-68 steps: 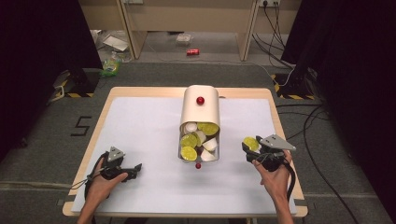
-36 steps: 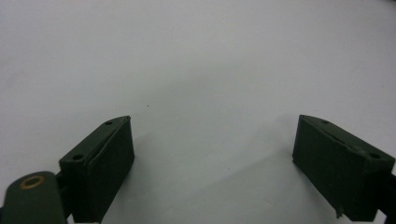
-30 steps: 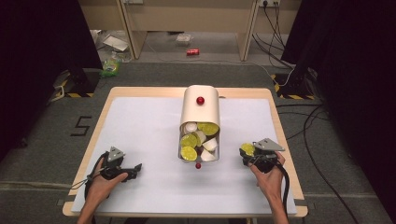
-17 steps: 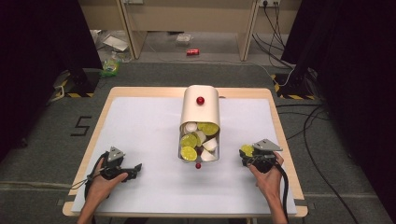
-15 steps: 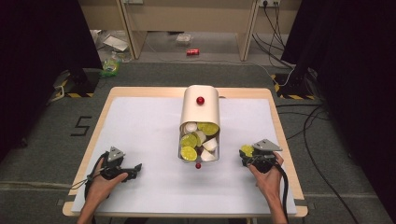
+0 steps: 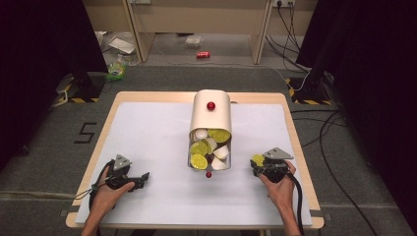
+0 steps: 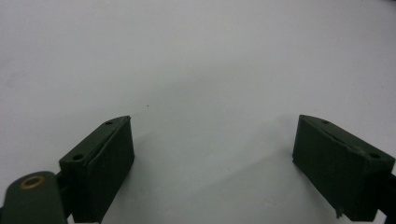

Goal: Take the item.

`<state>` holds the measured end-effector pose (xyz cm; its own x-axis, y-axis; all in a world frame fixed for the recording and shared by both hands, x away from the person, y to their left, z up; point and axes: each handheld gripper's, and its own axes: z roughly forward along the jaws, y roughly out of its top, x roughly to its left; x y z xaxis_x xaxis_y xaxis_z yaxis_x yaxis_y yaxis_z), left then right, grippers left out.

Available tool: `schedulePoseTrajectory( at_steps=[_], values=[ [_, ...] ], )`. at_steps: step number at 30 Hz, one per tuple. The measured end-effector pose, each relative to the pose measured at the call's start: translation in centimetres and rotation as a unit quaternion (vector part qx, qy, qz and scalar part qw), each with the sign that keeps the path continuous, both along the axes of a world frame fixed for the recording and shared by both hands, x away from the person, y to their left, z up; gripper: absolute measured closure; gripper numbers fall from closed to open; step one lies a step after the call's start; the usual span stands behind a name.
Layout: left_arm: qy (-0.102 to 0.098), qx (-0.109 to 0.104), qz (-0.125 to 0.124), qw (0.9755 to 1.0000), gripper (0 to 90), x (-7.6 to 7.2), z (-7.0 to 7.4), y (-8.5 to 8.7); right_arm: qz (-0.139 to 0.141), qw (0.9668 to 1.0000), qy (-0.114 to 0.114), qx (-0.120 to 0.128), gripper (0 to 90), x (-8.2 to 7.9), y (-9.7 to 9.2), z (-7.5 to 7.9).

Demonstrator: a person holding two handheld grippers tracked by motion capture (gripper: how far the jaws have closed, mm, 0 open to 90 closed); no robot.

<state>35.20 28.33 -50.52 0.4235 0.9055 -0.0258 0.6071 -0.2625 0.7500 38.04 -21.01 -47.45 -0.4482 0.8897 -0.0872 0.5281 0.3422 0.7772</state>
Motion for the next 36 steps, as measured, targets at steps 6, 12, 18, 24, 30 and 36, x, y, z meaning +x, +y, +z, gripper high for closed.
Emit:
schedulePoseTrajectory(
  at_steps=[6, 12, 18, 24, 30, 36],
  values=[
    [0.000, 0.000, 0.000, 1.0000, 11.8, 0.0, 0.0, 0.0, 0.003, 1.0000, 0.003, -0.002, 39.1, 0.0, 0.0, -0.1],
    [0.000, 0.000, 0.000, 1.0000, 11.8, 0.0, 0.0, 0.0, 0.000, 0.9999, 0.006, 0.010, 38.2, -0.1, -0.3, -0.2],
    [0.000, 0.000, 0.000, 1.0000, 11.8, 0.0, 0.0, 0.0, 0.002, 0.9998, 0.005, 0.018, 35.2, -0.2, -0.4, -0.1],
    [0.000, 0.000, 0.000, 1.0000, 11.8, 0.0, 0.0, 0.0, 0.001, 0.9991, -0.006, 0.043, 31.1, -0.4, -0.8, 0.4],
    [0.000, 0.000, 0.000, 1.0000, 11.8, 0.0, 0.0, 0.0, 0.007, 0.9978, -0.021, 0.062, 29.8, -0.8, -0.8, 1.1],
    [0.000, 0.000, 0.000, 1.0000, 11.8, 0.0, 0.0, 0.0, 0.012, 0.9965, -0.036, 0.075, 29.7, -1.2, -0.4, 2.0]
  ],
)
